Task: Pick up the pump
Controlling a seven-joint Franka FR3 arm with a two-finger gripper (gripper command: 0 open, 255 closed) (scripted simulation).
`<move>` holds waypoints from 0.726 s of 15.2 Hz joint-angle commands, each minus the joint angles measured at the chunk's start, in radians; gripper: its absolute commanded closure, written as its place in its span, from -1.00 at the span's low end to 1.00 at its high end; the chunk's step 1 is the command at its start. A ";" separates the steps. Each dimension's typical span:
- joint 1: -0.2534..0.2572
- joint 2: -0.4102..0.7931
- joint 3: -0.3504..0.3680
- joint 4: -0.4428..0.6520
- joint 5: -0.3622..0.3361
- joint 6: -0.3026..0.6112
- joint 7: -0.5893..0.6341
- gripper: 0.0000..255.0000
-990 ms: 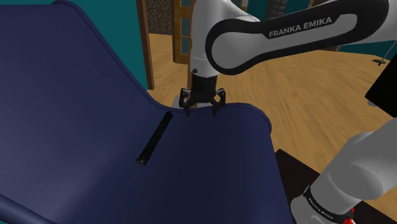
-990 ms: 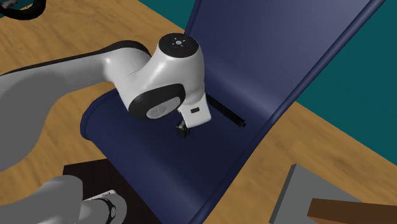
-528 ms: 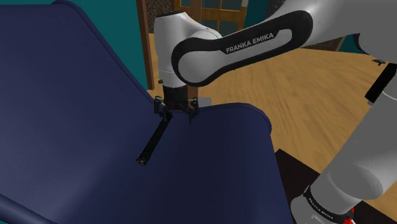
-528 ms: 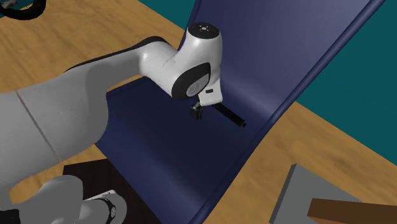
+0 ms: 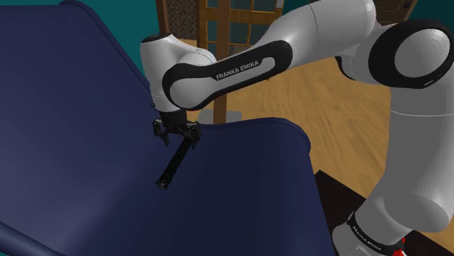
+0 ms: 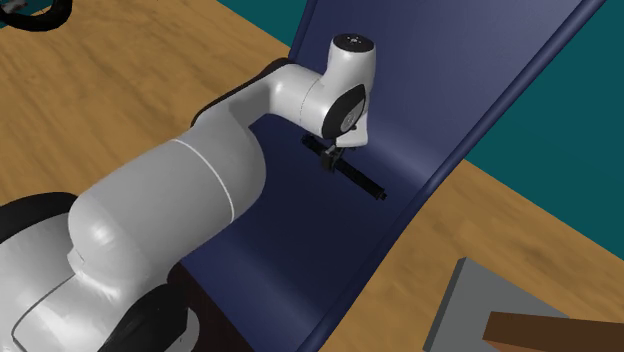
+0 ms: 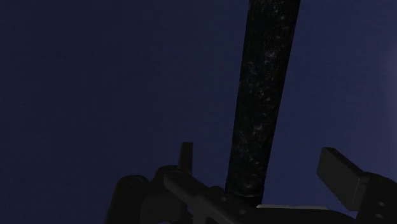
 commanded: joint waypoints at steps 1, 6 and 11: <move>0.009 0.019 -0.006 0.006 -0.012 0.009 0.014 -1.00; 0.012 0.045 -0.016 -0.035 -0.032 0.070 0.031 -1.00; 0.011 0.043 -0.016 -0.036 -0.032 0.070 0.031 1.00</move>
